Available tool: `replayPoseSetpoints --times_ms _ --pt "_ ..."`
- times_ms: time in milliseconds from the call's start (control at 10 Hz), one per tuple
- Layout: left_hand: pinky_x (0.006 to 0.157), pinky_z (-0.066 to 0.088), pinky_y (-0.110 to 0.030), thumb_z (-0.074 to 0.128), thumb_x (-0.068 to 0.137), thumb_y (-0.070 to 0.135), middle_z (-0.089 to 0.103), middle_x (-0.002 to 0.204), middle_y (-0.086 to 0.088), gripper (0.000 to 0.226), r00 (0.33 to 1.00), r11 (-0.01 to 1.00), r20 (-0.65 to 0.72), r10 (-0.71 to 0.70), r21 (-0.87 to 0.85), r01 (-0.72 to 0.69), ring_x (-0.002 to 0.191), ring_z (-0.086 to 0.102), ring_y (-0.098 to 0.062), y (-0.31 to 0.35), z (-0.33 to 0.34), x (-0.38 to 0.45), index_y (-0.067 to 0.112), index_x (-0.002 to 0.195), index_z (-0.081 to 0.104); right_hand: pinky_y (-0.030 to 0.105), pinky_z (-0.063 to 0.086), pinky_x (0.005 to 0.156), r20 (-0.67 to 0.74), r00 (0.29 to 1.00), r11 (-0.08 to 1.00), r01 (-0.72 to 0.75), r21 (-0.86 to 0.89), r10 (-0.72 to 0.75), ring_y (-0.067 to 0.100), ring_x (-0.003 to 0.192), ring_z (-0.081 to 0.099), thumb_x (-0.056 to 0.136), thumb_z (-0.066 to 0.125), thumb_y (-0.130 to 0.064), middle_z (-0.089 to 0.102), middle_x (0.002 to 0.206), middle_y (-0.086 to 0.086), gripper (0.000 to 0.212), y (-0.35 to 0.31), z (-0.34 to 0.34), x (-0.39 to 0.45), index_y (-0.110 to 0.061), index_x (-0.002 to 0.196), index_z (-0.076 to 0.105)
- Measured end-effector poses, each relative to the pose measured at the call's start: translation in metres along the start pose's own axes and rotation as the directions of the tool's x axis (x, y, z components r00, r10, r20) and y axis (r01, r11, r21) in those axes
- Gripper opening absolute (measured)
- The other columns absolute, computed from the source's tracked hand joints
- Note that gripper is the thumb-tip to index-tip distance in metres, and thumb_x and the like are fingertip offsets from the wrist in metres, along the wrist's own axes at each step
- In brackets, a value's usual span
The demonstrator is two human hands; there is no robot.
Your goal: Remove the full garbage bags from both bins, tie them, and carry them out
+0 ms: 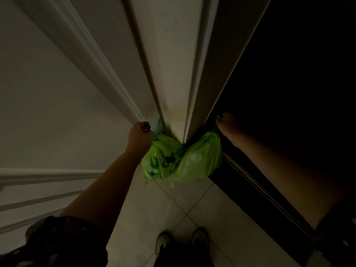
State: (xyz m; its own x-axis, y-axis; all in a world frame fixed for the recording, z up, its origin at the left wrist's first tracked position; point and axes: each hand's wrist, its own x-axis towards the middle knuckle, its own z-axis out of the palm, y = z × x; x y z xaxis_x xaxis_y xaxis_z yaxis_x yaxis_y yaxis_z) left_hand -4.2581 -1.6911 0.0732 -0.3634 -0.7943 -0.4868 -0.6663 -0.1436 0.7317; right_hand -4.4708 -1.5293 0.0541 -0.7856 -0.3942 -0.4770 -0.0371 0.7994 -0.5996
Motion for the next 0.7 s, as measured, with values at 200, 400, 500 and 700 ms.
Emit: replayPoseSetpoints --times_ms 200,400,500,700 --pt "0.096 0.049 -0.044 0.063 0.083 0.001 0.055 0.132 -0.018 0.053 0.989 0.982 0.135 0.053 0.173 -0.076 0.117 0.055 -0.035 -0.018 0.007 0.0 0.007 0.133 0.047 0.034 0.045 0.082 0.126 0.991 0.998 0.028 0.061 -0.036 0.033 0.11 0.058 0.088 0.054 -0.006 0.059 0.12 0.02 0.035 -0.002 0.012 0.002 -0.002 0.122 0.053" --pt "0.098 0.046 -0.039 0.06 0.084 0.007 0.057 0.131 -0.015 0.049 0.992 0.938 0.113 0.056 0.334 -0.091 0.117 0.056 -0.032 -0.022 0.001 -0.008 0.007 0.132 0.05 0.028 0.043 0.067 0.111 0.993 0.999 0.041 -0.026 -0.038 0.03 0.093 0.06 0.088 0.049 -0.006 0.061 0.095 0.016 0.023 0.002 0.005 0.0 -0.001 0.107 0.061" --pt "0.099 0.045 -0.039 0.058 0.085 0.005 0.058 0.13 -0.016 0.047 0.994 0.93 0.09 0.06 0.356 -0.088 0.119 0.054 -0.032 -0.017 -0.005 -0.016 0.005 0.132 0.051 0.024 0.039 0.057 0.09 0.996 0.993 -0.02 -0.117 0.031 0.028 0.088 0.058 0.089 0.049 -0.01 0.057 0.096 0.017 0.025 0.005 -0.004 -0.007 0.0 0.109 0.06" --pt "0.094 0.043 -0.032 0.058 0.086 0.008 0.065 0.12 -0.014 0.04 0.996 0.937 0.054 0.072 0.339 -0.086 0.113 0.059 -0.031 -0.012 -0.016 -0.046 0.007 0.126 0.056 0.028 0.044 0.077 0.106 0.994 0.999 -0.02 -0.031 0.023 0.029 0.101 0.057 0.092 0.048 -0.009 0.06 0.106 0.015 0.04 0.009 -0.03 -0.052 0.004 0.13 0.046"
